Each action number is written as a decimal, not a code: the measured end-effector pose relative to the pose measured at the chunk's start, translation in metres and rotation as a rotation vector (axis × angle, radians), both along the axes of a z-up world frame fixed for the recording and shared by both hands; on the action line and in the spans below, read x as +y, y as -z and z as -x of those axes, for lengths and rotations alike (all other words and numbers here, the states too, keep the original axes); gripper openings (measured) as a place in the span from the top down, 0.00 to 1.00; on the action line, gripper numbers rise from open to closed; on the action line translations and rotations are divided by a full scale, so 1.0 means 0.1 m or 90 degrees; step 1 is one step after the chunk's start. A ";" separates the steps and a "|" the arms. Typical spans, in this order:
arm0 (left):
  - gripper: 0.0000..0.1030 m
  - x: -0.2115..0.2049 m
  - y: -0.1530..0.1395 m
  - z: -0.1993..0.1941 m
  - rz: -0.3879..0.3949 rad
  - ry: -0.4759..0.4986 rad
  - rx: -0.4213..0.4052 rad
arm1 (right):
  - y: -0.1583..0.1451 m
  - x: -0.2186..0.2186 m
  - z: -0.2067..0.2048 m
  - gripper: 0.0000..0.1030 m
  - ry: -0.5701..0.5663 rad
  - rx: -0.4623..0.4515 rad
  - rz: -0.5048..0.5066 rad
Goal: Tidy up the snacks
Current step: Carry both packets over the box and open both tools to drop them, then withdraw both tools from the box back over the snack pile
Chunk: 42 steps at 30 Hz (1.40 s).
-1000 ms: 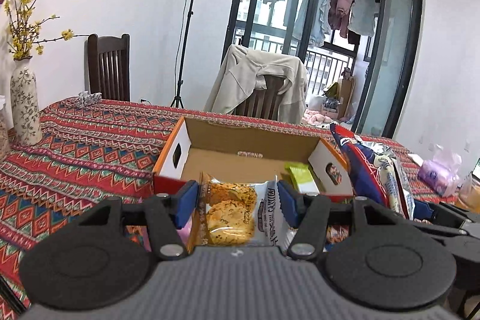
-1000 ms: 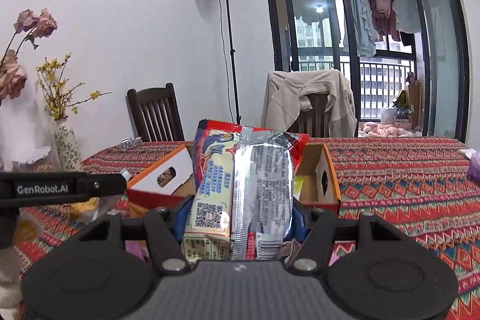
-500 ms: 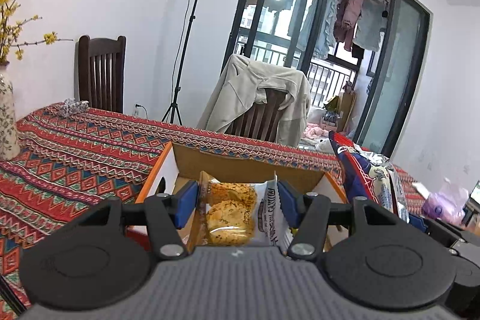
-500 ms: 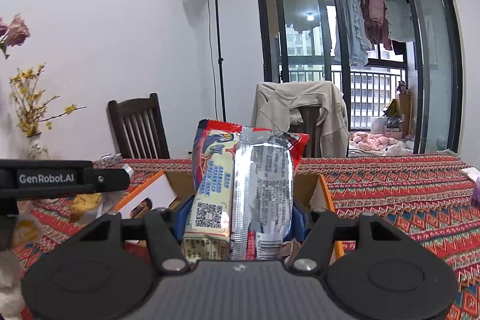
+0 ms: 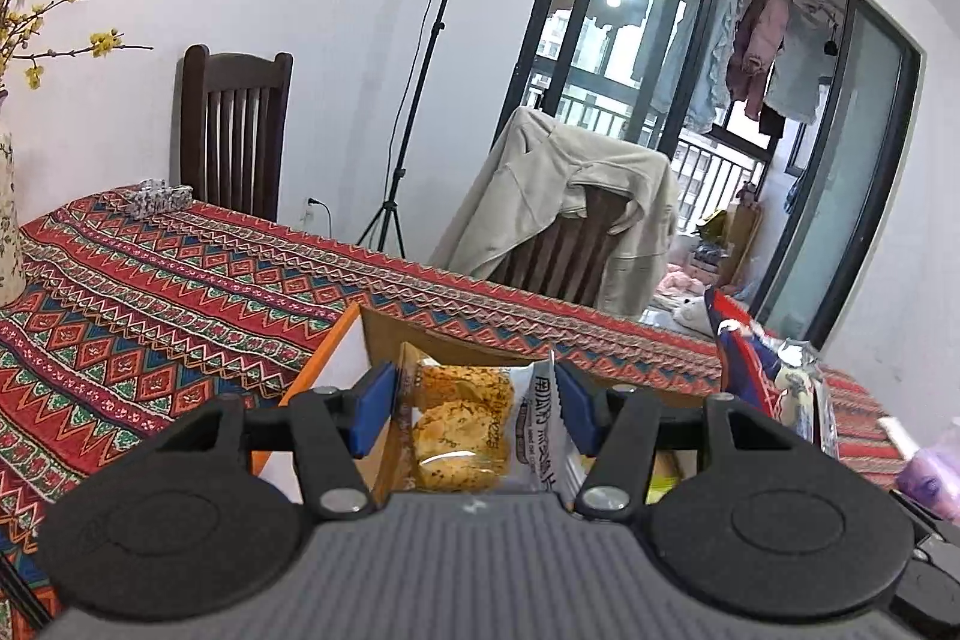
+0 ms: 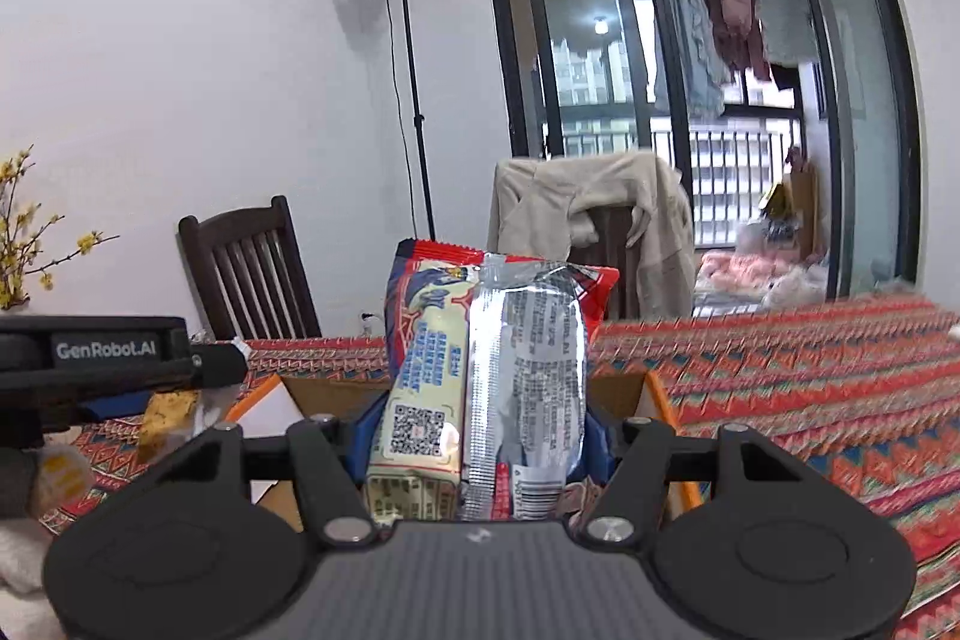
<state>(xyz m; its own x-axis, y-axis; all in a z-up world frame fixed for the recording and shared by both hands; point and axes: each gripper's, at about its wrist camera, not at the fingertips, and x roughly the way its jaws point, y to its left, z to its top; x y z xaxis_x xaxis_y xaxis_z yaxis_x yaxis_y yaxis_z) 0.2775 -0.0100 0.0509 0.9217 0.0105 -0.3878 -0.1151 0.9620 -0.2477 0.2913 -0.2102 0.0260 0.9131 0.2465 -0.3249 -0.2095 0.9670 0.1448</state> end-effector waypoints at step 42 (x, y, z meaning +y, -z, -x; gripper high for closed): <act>0.00 0.13 -0.12 0.54 0.005 -0.062 -0.056 | -0.05 -0.06 0.09 0.00 -0.001 0.054 0.011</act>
